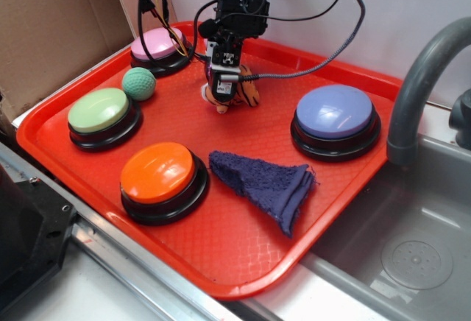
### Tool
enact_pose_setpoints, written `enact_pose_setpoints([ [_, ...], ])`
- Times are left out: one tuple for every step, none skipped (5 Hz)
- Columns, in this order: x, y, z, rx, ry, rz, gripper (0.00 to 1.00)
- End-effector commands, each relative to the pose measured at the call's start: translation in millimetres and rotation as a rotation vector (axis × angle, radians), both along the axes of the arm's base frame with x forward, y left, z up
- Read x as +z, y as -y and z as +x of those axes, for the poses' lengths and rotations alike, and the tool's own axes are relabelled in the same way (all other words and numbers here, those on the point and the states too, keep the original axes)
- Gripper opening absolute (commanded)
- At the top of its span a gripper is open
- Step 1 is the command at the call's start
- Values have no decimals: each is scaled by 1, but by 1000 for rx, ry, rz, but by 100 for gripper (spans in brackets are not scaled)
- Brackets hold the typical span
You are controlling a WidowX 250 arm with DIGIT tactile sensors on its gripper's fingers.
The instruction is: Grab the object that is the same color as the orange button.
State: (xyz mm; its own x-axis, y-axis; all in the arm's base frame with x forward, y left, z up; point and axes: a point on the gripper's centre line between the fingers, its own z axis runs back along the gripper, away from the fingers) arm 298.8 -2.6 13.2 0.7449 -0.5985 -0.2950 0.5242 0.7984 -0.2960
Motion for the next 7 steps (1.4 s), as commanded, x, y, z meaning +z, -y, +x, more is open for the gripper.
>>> enact_pose_setpoints([
  [-8,29,-10,-71,12,52,0],
  [-13,35,-12,-65,-9,160,0],
  [21,42,-13,-4,17,179,0],
  [72,77,-6,139,140,30,0],
  [126,69,-20,310,223,-47,0],
  [174,50,-52,420,311,-6,0],
  [224,42,-77,465,330,56,0],
])
